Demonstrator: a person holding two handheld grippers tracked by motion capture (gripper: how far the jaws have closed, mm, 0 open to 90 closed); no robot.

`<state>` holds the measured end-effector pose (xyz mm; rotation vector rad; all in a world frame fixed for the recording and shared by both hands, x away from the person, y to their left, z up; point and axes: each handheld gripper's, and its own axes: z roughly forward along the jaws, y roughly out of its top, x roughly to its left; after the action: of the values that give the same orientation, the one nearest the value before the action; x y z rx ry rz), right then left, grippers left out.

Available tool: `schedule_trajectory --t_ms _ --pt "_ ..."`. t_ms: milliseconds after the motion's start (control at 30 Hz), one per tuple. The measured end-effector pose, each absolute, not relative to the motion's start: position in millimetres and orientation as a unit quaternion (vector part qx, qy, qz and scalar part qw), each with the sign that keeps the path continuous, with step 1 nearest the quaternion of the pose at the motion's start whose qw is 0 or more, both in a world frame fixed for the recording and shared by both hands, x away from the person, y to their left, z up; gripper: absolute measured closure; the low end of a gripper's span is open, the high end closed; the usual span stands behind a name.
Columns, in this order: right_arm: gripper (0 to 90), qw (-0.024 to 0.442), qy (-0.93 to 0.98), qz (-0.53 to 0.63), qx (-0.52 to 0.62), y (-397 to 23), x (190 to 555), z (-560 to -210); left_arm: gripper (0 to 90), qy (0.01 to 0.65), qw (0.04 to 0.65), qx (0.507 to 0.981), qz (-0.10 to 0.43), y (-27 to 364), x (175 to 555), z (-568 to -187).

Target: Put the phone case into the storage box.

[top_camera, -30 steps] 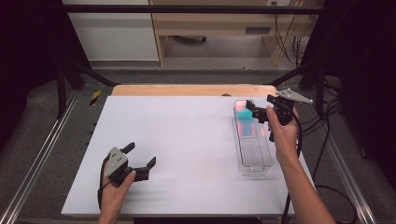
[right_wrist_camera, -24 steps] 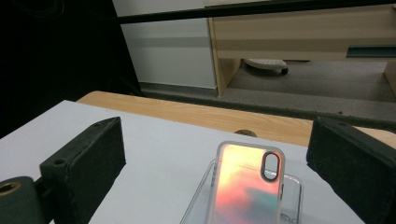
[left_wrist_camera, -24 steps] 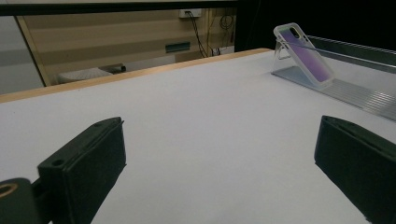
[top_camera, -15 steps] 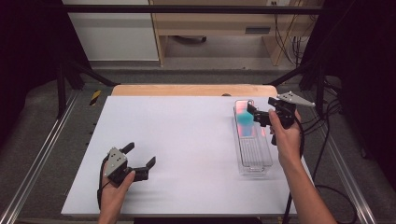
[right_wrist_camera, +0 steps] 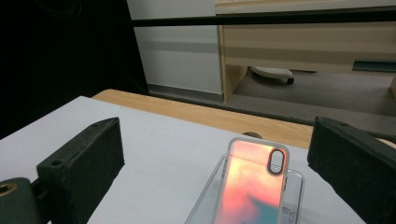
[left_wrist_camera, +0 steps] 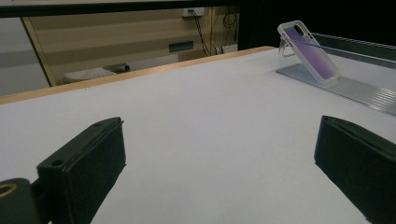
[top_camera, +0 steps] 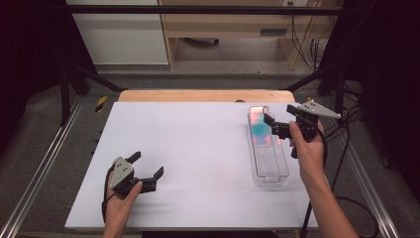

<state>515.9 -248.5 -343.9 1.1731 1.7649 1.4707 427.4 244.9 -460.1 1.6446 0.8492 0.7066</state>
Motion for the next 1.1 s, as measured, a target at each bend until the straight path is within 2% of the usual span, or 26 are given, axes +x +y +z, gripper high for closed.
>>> schedule_trajectory --t_ms 1100 --pt "2.8 0.301 0.661 0.558 0.400 -253.9 469.1 -343.7 1.2 0.343 0.555 0.697 0.297 252.6 422.2 -456.8"
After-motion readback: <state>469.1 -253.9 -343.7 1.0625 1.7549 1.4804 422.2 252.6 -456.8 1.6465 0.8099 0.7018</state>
